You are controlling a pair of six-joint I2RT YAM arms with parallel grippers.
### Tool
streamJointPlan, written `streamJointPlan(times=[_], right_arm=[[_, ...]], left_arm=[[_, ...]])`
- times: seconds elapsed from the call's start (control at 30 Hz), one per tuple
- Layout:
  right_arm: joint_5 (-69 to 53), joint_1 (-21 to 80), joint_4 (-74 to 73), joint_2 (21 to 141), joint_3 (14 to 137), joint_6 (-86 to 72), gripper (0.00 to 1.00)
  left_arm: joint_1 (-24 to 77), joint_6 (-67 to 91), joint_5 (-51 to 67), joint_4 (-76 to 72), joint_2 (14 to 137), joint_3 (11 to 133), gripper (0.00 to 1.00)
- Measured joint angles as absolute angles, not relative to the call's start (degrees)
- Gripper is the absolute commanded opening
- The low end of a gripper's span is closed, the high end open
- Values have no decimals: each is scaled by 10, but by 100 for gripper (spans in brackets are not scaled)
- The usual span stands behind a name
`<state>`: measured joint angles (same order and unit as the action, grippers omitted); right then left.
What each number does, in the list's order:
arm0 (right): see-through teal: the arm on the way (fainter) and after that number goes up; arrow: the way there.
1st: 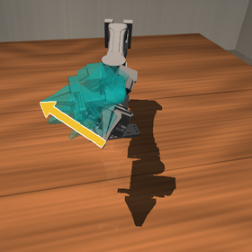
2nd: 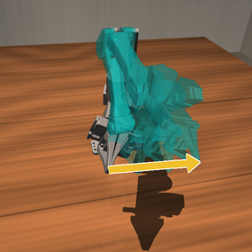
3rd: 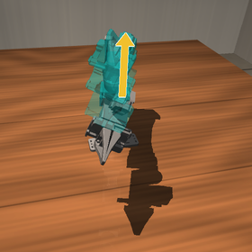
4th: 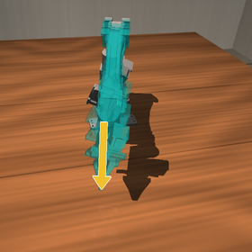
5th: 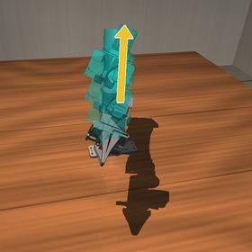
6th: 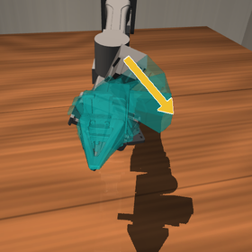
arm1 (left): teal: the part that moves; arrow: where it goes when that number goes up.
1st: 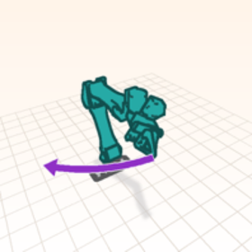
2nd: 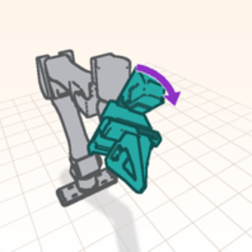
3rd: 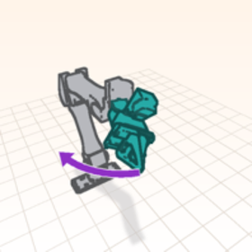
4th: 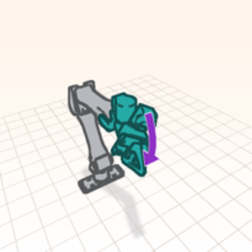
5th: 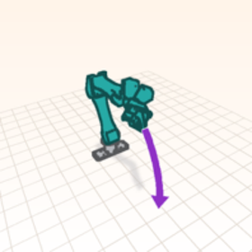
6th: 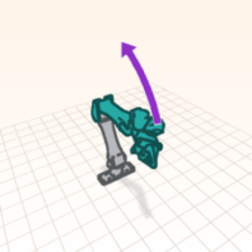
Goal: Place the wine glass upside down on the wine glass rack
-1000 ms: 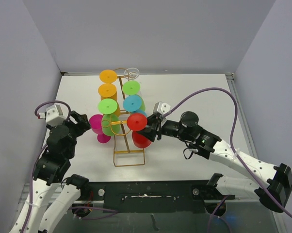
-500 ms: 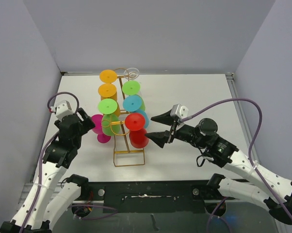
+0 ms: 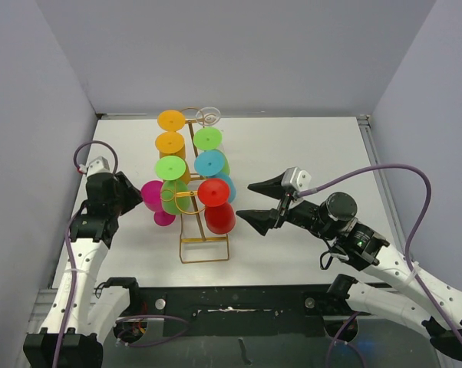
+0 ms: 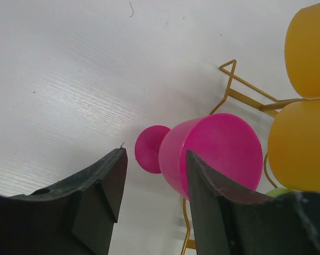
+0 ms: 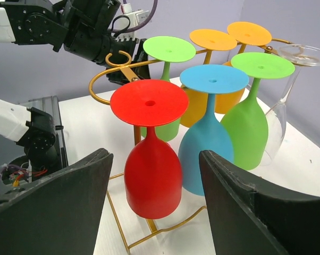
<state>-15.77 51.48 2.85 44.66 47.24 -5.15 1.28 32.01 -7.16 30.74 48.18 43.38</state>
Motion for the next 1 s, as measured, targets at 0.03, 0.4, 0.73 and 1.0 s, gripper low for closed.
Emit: streamJointPlan(times=[0.03, 0.4, 0.73, 1.0], right_arm=[[-156, 515, 28, 446, 472, -51, 67], [-150, 515, 28, 445, 470, -52, 67], [-142, 515, 28, 445, 469, -53, 67], [-139, 515, 28, 444, 469, -54, 67]], left_arm=[[13, 319, -68, 307, 482, 434, 46], [10, 306, -20, 294, 473, 428, 46], [10, 285, 4, 295, 538, 425, 14], [10, 263, -36, 321, 552, 444, 0]])
